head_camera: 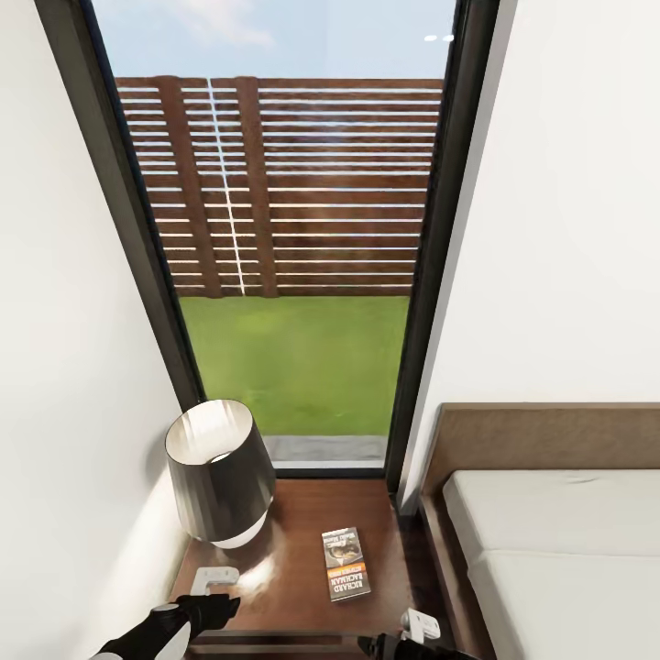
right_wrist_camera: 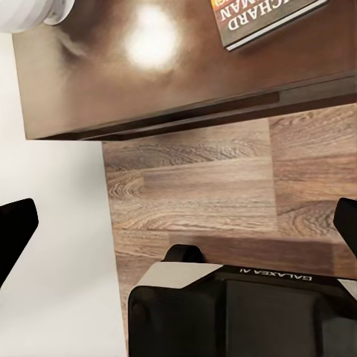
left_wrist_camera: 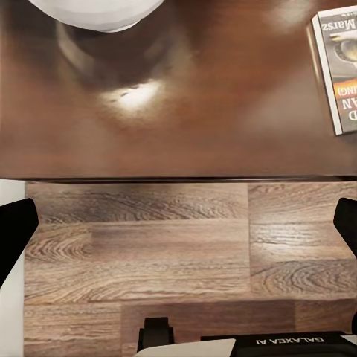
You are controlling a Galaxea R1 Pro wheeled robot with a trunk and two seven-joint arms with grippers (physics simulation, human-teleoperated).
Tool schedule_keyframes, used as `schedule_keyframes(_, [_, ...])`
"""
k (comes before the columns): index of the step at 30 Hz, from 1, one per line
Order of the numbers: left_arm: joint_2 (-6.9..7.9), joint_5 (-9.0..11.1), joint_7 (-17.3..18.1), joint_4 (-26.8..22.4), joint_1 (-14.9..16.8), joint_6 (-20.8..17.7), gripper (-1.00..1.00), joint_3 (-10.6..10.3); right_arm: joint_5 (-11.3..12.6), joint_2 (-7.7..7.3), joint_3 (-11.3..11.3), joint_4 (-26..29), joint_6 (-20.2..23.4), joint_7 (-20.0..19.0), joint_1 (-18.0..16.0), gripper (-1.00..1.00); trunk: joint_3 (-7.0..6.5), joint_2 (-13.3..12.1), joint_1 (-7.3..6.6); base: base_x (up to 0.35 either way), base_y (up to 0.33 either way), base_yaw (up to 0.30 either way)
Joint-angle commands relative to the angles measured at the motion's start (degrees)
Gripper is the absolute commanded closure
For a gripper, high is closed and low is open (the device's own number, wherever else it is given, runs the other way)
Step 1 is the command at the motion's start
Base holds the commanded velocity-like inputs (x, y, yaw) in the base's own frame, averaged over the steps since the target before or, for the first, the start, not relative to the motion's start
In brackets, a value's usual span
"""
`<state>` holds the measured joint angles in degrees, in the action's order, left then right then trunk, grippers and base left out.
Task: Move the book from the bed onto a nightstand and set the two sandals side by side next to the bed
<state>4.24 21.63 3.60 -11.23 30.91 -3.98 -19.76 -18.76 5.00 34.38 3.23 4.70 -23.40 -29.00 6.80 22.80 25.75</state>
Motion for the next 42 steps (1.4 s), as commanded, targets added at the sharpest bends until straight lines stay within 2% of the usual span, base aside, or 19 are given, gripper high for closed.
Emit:
schedule_keyframes(1, [0.03,0.60,0.09,-0.11,0.03,-0.32,-1.00,-0.31,-0.40,0.05,0.48,0.20,0.47,-0.24,-0.01,-1.00,0.12,0.12,0.03,0.000,0.000,0.000])
schedule_keyframes(11, [0.03,0.56,-0.15,0.14,0.01,-0.33,-1.00,-0.32,-0.39,0.03,0.50,0.13,0.46,-0.24,0.24,-1.00,0.12,0.12,0.03,0.000,0.000,0.000])
schedule_keyframes(19, [0.15,0.58,-1.65,2.27,-0.43,0.22,-1.00,-0.30,-0.47,0.00,0.51,0.11,0.47,-0.24,1.48,-1.00,0.12,0.12,0.03,0.000,0.000,0.000])
schedule_keyframes(25, [0.43,0.60,-2.21,3.17,-2.85,2.71,-1.00,-0.19,-0.44,-0.08,0.51,0.18,0.48,-0.24,3.14,-1.00,0.12,0.12,0.03,0.000,0.000,0.000])
schedule_keyframes(32, [0.56,0.62,-2.44,3.43,-7.56,5.10,-1.00,-0.12,-0.41,-0.11,0.51,0.18,0.48,-0.24,5.40,-1.00,0.12,0.12,0.03,0.000,0.000,0.000])
schedule_keyframes(42, [0.65,0.68,-2.57,3.52,-11.70,6.30,-1.00,0.04,-0.40,-0.52,0.54,0.24,0.48,-0.24,8.28,-1.00,0.12,0.12,0.03,0.000,0.000,0.000])
